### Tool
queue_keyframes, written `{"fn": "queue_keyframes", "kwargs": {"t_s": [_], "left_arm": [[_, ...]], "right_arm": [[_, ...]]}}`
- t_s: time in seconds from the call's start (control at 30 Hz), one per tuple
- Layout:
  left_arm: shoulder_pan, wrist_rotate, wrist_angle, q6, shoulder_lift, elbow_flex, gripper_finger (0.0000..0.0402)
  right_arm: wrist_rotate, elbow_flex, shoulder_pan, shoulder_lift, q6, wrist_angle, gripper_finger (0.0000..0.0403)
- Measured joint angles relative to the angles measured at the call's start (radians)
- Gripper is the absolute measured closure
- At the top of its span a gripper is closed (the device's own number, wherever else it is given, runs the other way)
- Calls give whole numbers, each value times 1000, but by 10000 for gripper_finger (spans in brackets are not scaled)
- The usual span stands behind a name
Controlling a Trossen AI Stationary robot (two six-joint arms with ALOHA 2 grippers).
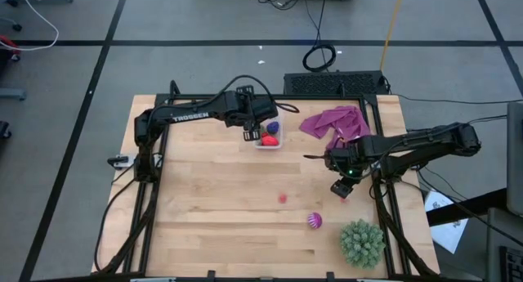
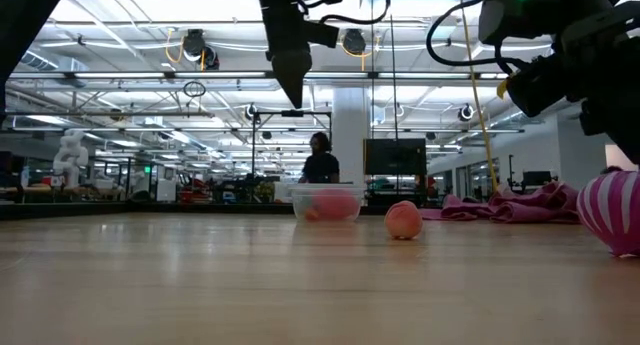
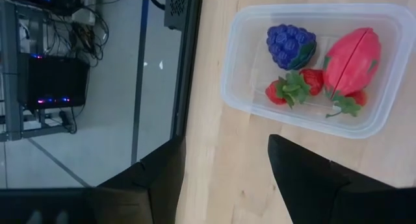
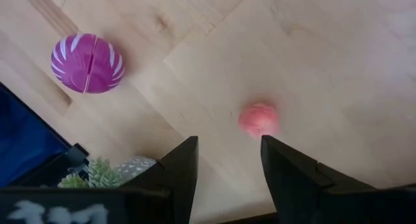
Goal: Pick and placing Produce into tupperware
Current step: Put the bottom pink peach into the transparent bin
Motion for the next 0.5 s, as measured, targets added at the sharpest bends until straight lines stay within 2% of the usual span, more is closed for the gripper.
{"fn": "queue_keyframes", "kwargs": {"t_s": [0.37, 0.5], "left_arm": [[0, 0, 0, 0, 0, 0, 176], [0, 0, 0, 1, 0, 0, 176]], "right_arm": [[1, -2, 13, 1, 66, -7, 245], [-1, -41, 38, 1, 106, -5, 245]]}}
